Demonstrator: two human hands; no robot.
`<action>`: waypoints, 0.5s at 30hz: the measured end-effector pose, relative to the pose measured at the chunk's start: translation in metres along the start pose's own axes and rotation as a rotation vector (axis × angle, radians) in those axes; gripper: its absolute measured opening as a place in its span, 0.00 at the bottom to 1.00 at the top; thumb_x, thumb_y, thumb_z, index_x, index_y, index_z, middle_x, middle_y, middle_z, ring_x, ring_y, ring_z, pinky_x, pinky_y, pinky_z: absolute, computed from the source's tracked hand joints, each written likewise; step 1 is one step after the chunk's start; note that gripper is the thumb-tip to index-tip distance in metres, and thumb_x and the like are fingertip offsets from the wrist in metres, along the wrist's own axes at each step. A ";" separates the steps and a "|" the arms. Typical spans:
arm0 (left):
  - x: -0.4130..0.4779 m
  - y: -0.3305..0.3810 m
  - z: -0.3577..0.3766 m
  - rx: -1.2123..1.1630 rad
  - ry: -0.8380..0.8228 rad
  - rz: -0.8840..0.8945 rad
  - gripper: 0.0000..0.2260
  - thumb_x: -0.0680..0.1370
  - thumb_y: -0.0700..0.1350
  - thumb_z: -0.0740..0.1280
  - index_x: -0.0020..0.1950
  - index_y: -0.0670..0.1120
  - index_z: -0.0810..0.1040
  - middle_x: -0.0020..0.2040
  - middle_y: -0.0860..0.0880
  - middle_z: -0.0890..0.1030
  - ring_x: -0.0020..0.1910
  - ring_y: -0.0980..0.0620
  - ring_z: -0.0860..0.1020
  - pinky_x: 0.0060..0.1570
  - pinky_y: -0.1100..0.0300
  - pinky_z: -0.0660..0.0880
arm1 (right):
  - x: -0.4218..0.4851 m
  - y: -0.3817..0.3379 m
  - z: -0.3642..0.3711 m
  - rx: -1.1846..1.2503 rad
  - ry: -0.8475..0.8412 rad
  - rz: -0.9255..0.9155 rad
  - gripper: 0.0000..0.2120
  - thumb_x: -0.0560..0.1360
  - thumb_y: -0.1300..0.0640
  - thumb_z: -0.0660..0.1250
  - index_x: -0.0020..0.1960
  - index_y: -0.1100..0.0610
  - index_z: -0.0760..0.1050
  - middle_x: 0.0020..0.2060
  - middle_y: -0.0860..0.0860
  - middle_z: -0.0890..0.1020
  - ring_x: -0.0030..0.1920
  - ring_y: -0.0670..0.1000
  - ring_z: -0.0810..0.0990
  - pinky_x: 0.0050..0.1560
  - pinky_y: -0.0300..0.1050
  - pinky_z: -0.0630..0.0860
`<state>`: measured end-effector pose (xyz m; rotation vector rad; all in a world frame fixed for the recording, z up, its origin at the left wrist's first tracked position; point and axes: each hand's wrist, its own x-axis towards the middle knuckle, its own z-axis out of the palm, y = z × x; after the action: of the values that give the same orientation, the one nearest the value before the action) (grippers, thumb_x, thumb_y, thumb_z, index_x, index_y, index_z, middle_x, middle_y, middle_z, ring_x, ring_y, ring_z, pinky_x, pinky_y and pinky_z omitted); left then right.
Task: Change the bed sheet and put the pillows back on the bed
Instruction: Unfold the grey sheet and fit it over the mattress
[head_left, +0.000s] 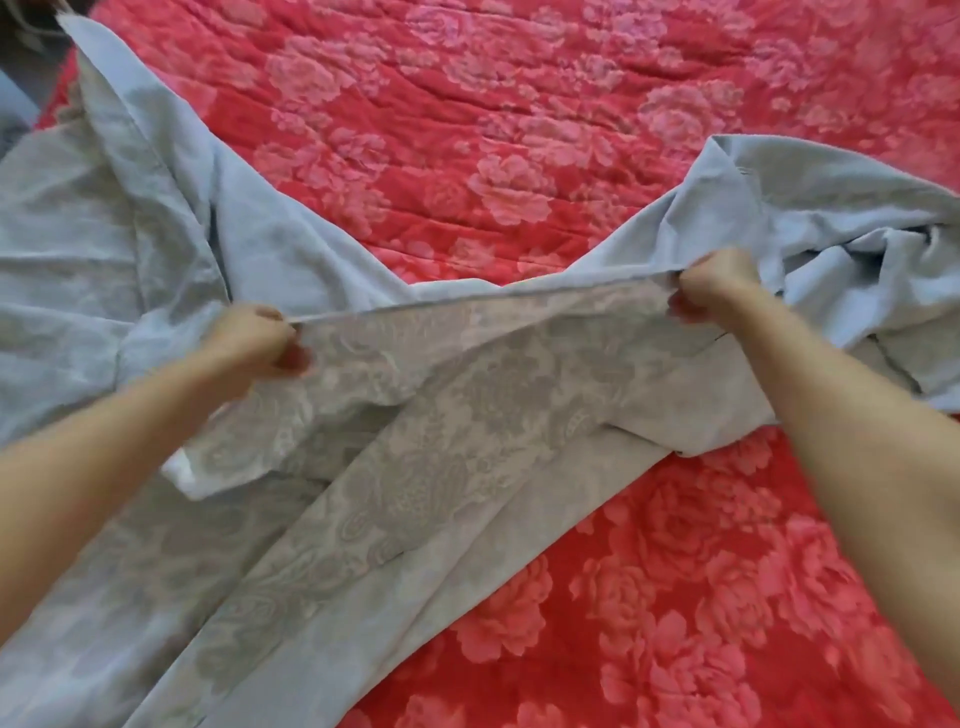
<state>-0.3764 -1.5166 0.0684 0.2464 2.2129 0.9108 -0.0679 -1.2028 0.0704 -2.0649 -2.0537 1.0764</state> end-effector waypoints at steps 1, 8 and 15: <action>0.017 0.034 -0.013 -0.038 0.133 0.112 0.13 0.76 0.33 0.61 0.34 0.44 0.70 0.29 0.43 0.76 0.27 0.54 0.81 0.33 0.59 0.80 | 0.011 -0.031 -0.025 0.138 0.050 -0.044 0.08 0.74 0.65 0.63 0.37 0.58 0.71 0.30 0.52 0.79 0.24 0.42 0.78 0.32 0.37 0.79; 0.034 0.153 -0.020 0.245 0.432 0.536 0.35 0.77 0.53 0.64 0.78 0.49 0.49 0.74 0.45 0.63 0.68 0.46 0.68 0.63 0.58 0.67 | 0.010 -0.152 -0.070 0.505 0.244 -0.547 0.25 0.70 0.57 0.61 0.67 0.52 0.67 0.53 0.45 0.76 0.37 0.37 0.75 0.38 0.33 0.73; -0.044 -0.011 0.105 0.692 0.052 0.745 0.17 0.72 0.50 0.67 0.57 0.42 0.78 0.51 0.39 0.78 0.53 0.37 0.75 0.52 0.49 0.70 | -0.046 0.043 0.062 -0.620 -0.040 -0.590 0.16 0.73 0.63 0.64 0.61 0.56 0.76 0.57 0.56 0.80 0.59 0.58 0.77 0.57 0.48 0.71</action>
<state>-0.2720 -1.4868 0.0339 1.4483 2.4372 0.4487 -0.0550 -1.2762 0.0223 -1.3889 -3.0039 0.4167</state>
